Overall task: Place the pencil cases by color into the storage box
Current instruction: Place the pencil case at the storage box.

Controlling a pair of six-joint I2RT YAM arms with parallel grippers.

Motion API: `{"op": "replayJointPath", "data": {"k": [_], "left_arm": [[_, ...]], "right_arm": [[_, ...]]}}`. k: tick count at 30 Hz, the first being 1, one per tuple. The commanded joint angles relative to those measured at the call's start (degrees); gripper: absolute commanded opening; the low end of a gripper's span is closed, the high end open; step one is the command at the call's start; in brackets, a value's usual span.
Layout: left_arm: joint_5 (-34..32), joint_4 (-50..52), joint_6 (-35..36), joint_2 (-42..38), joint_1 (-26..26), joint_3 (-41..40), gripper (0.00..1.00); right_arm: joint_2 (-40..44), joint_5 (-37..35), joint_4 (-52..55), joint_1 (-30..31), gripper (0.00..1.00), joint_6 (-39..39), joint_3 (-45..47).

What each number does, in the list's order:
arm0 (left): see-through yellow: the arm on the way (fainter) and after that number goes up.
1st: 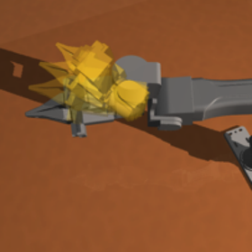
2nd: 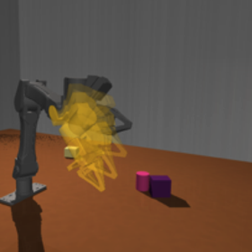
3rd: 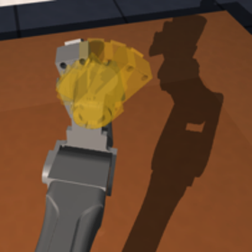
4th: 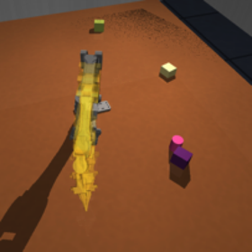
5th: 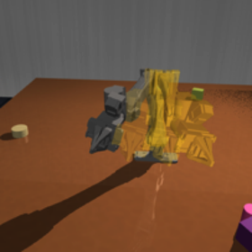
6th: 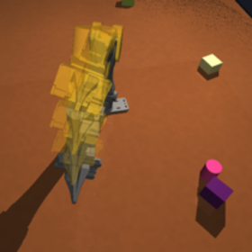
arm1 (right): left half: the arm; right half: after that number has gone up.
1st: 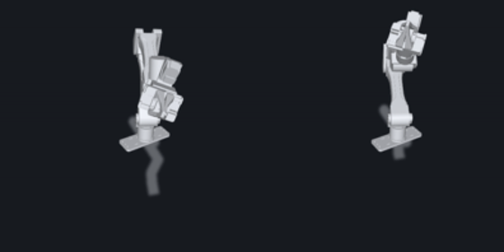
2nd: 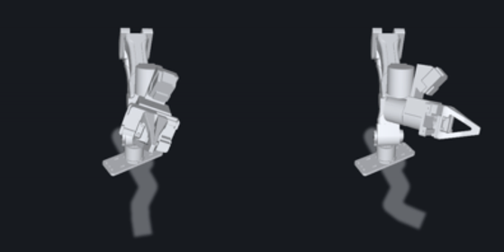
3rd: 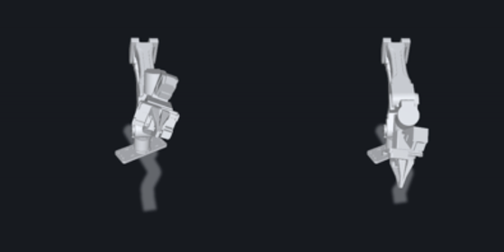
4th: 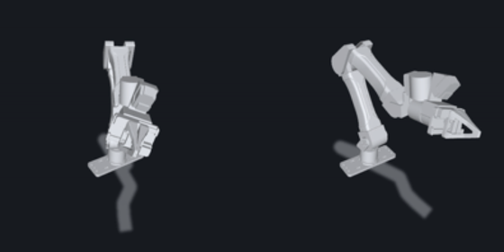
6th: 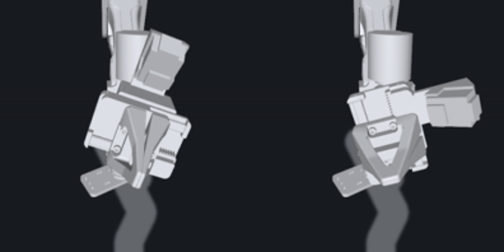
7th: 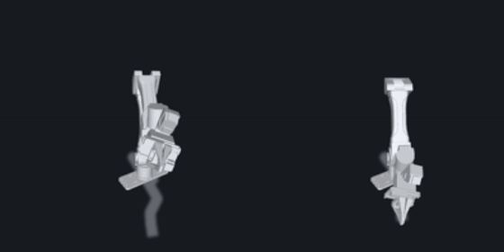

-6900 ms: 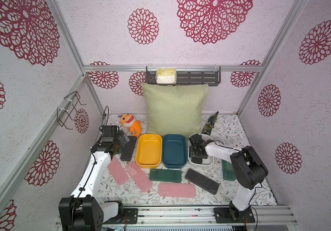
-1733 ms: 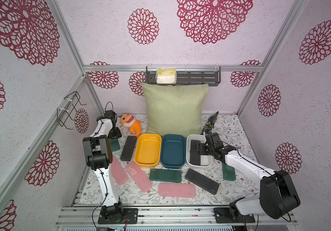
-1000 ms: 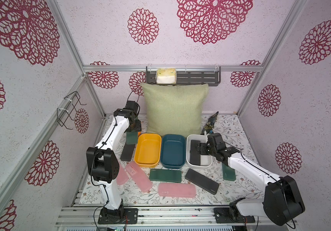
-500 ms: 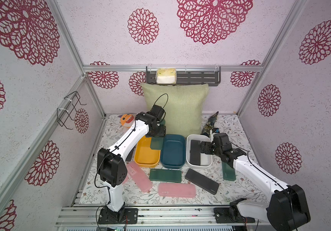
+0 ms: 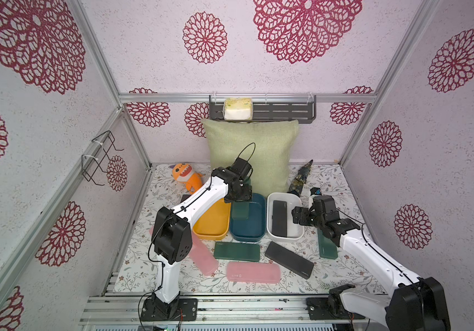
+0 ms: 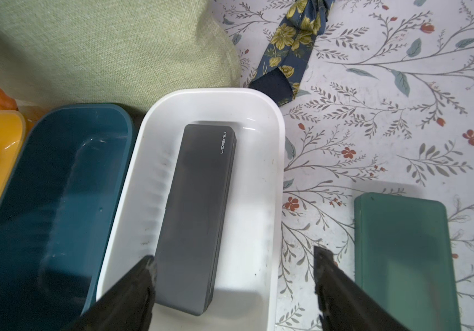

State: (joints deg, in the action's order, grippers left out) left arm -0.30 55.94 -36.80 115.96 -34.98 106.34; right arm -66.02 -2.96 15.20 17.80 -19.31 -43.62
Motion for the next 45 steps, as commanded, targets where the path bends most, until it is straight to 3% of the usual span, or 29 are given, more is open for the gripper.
{"op": "replayJointPath", "data": {"k": [1,45], "left_arm": [[1.7,-4.5,-2.2,1.9,-1.4,-0.6,0.28],[2.7,2.1,-4.6,16.3,-5.6,5.5,0.29]], "right_arm": [[1.4,1.0,-0.4,-0.7,0.88,1.2,0.2],[0.3,3.9,-2.9,-2.3,0.88,1.5,2.7]]}}
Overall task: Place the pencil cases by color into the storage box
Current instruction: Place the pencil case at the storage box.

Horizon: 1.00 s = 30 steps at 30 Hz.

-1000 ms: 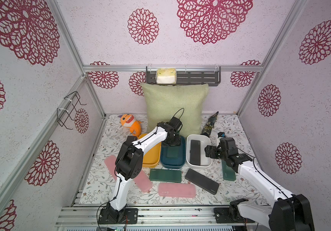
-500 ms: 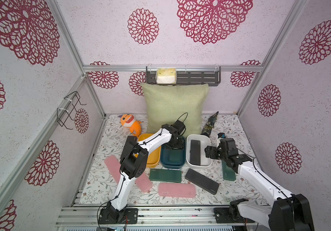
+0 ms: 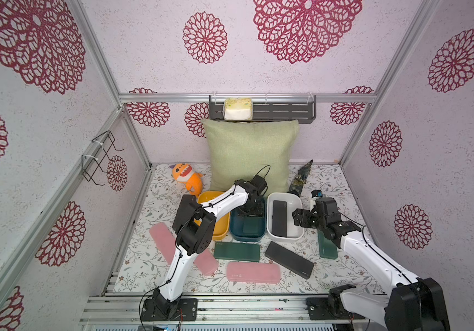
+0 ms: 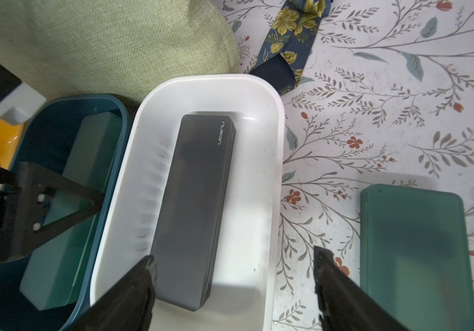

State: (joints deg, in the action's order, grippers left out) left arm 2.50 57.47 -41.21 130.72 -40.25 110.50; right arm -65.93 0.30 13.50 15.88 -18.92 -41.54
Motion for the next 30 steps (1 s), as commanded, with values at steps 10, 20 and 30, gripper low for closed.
{"op": "replayJointPath", "data": {"k": [10,20,30], "left_arm": [[0.2,0.5,-0.1,3.8,-0.4,2.5,0.34],[0.2,1.3,-0.2,4.8,-0.3,3.1,0.57],[-0.1,1.7,-0.3,4.5,-0.3,3.4,0.73]], "right_arm": [[-0.4,1.1,-1.8,-0.5,0.88,1.2,0.7],[-1.2,1.6,-2.4,-0.5,0.88,1.2,0.6],[-1.5,1.6,-2.6,-0.5,0.88,1.3,0.9]]}}
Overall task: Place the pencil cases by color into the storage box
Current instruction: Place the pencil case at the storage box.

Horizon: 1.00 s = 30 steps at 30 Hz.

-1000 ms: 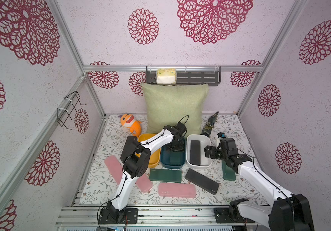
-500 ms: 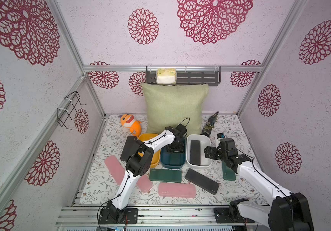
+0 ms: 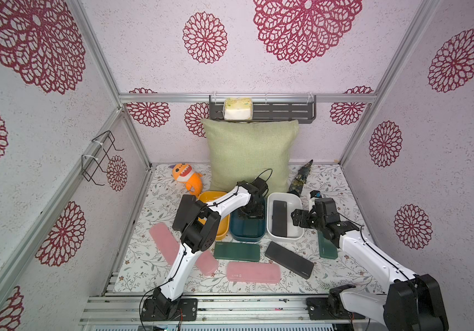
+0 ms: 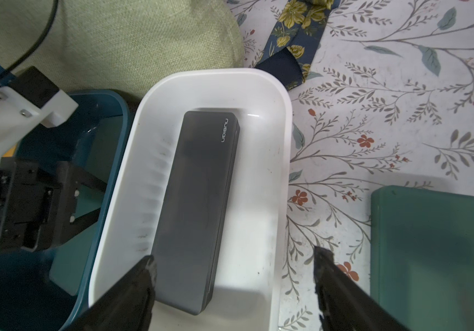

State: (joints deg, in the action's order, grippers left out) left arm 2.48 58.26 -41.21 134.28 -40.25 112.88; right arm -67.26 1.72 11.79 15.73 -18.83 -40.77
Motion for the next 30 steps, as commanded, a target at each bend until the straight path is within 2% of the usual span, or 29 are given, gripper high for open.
{"op": "replayJointPath", "data": {"k": [1,7,8,30], "left_arm": [[-0.1,0.8,-0.3,0.9,-0.3,1.0,0.74],[-0.3,1.0,-0.3,0.6,-0.3,1.2,0.81],[-0.6,0.9,-0.2,0.3,-0.3,1.2,0.98],[-6.1,1.7,1.4,-5.7,-0.3,2.2,0.97]], "right_arm": [[-0.2,0.2,-0.9,-0.3,0.88,1.2,0.2],[0.6,0.1,-0.8,-0.3,0.88,1.2,0.7],[0.7,0.0,-0.7,-0.3,0.88,1.1,0.7],[0.5,0.6,-0.9,-0.3,0.88,0.9,0.6]]}}
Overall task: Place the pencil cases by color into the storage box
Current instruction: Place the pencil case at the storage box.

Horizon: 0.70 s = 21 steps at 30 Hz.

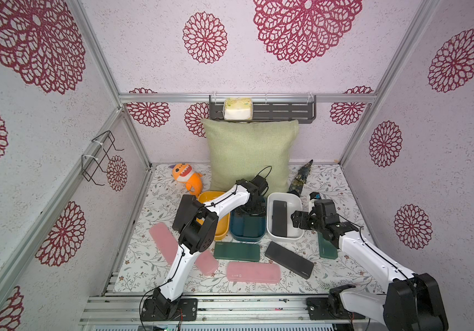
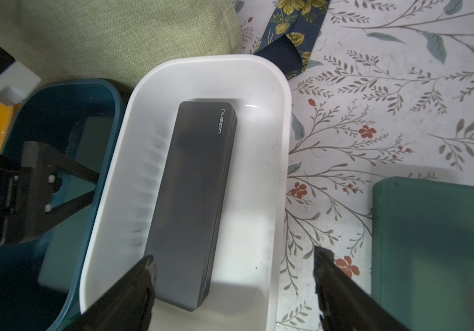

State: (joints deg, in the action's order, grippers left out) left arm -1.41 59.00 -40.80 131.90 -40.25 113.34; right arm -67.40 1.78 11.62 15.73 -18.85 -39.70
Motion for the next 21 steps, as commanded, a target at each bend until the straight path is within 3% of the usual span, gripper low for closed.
{"op": "replayJointPath", "data": {"k": [1,11,21], "left_arm": [[-2.8,1.3,1.1,-3.5,-0.3,2.0,0.97],[-7.9,-0.6,2.3,-10.0,-0.4,-1.7,0.97],[-12.6,-9.8,5.6,-21.9,-0.4,-11.2,0.97]], "right_arm": [[0.6,0.4,-0.6,-0.3,0.88,0.9,-0.6],[0.6,-6.2,5.3,-0.7,0.89,2.3,-3.1],[0.6,-13.4,12.5,-7.4,0.9,4.6,-4.8]]}}
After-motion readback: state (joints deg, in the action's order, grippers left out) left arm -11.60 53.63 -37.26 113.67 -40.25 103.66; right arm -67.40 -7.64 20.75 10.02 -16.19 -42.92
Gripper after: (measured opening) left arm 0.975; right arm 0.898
